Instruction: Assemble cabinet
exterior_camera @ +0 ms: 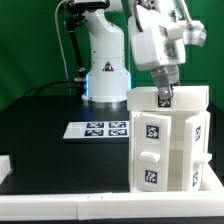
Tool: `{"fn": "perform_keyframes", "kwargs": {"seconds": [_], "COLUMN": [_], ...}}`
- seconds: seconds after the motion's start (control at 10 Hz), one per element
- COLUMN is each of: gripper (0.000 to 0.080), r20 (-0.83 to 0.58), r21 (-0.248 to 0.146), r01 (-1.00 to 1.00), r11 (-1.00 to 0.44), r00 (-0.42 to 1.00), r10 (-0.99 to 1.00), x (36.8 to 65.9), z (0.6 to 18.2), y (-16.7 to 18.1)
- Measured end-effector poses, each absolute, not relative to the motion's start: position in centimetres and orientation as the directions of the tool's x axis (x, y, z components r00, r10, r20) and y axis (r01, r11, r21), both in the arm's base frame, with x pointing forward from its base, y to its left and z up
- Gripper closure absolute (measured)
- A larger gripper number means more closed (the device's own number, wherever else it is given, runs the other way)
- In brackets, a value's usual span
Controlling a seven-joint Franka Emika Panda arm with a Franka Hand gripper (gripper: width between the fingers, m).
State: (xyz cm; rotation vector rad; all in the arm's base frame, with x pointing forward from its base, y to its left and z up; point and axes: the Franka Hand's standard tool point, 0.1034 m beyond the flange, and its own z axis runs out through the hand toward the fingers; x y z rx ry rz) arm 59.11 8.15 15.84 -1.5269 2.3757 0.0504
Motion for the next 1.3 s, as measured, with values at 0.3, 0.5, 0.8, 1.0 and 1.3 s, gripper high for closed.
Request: {"fn": "perform_keyframes", "kwargs": {"seconds": [0.3, 0.5, 0.8, 1.0, 1.3], "gripper": [0.0241, 0.0045, 0.0002, 0.0002, 0.0002], "r20": [-0.303, -0.308, -0.331, -0.364, -0.335], "r21": [-0.108, -0.112, -0.143, -0.152, -0.179], "r01": [-0.846, -0.859, -0.884, -0.871, -0.924], "r11": [0.523, 0.499, 0.444, 0.467, 0.339], "r00": [-0.473, -0.448, -0.381, -0.390, -0.267], "r10": [-0.828, -0.839, -0.864, -0.846, -0.904], "x": [59.2, 59.1, 59.3, 59.7, 59.5], "z": [15.8, 15.7, 17.6, 19.1, 18.7], "y": [8.1, 8.4, 8.5, 8.4, 8.5]}}
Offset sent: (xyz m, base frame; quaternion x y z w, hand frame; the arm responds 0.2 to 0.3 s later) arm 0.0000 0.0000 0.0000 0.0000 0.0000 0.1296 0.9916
